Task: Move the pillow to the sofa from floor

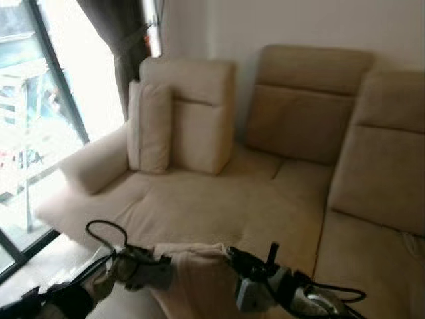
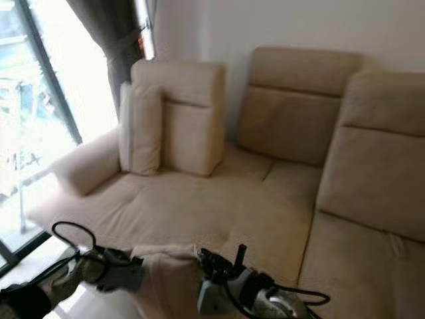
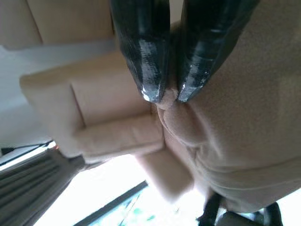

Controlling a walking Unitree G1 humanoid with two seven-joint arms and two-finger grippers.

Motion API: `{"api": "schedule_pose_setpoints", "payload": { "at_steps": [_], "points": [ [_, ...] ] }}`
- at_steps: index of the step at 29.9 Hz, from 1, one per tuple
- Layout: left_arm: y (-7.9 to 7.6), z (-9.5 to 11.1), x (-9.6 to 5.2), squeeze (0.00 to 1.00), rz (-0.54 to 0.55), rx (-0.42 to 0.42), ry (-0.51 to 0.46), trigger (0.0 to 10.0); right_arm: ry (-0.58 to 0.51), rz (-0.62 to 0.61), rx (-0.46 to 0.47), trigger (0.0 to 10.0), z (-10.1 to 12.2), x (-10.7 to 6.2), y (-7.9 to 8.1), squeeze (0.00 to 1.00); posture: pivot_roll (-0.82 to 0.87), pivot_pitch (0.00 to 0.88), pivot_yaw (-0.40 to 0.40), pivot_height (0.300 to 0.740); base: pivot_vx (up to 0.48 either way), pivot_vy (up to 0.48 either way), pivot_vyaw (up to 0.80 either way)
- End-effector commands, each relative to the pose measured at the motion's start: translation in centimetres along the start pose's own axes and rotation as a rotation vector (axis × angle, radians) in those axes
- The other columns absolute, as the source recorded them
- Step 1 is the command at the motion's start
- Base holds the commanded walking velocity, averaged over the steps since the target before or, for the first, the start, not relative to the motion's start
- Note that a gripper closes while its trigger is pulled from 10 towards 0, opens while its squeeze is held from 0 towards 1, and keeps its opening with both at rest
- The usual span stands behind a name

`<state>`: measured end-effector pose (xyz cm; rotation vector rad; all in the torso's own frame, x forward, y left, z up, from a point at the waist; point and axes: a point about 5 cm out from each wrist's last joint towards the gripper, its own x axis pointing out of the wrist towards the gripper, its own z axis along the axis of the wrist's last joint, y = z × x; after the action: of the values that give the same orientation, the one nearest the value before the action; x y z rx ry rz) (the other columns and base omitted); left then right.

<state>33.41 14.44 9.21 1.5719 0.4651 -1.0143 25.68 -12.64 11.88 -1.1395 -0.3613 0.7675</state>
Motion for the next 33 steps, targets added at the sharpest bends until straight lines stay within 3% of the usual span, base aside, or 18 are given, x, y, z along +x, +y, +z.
{"api": "schedule_pose_setpoints", "payload": {
  "at_steps": [1,12,13,14,17,18,33],
  "points": [
    [-1.4,-1.1,0.3,0.0,-0.053,0.002,0.045,10.0,-0.078,-0.109,-0.028,10.0,1.4,0.7,-2.0,0.0,-0.01,0.0,0.064,0.733,0.0,0.0,0.0],
    [-0.9,-0.6,0.6,0.0,-0.003,-0.001,0.012,10.0,-0.096,-0.118,-0.048,10.0,1.7,0.8,-2.4,0.0,-0.01,0.0,0.062,0.733,0.0,0.0,0.0],
    [-0.9,-0.4,0.7,0.0,-0.001,-0.002,0.006,9.3,-0.097,-0.119,-0.05,10.0,1.7,0.8,-2.5,0.0,-0.01,0.0,0.059,0.733,0.0,0.0,0.0],
    [-0.8,-0.2,0.7,0.0,0.002,-0.004,-0.007,0.5,-0.098,-0.12,-0.051,10.0,1.7,0.7,-2.5,0.0,-0.01,0.0,0.059,0.733,0.0,0.0,0.0],
    [-0.8,0.0,0.7,0.0,0.003,-0.006,-0.016,0.5,-0.098,-0.121,-0.052,10.0,1.7,0.7,-2.5,0.0,-0.01,0.0,0.059,0.733,0.0,0.0,0.0],
    [-0.8,0.2,0.8,0.0,0.001,-0.004,-0.026,0.0,-0.098,-0.124,-0.051,10.0,1.7,0.7,-2.6,0.0,-0.02,0.0,0.058,0.733,0.0,0.0,0.0],
    [0.0,0.6,0.7,0.0,0.057,0.01,-0.041,0.0,-0.078,-0.161,-0.034,10.0,1.5,0.6,-2.6,0.0,-0.02,0.0,0.062,0.733,0.0,0.0,0.0]
  ]
}}
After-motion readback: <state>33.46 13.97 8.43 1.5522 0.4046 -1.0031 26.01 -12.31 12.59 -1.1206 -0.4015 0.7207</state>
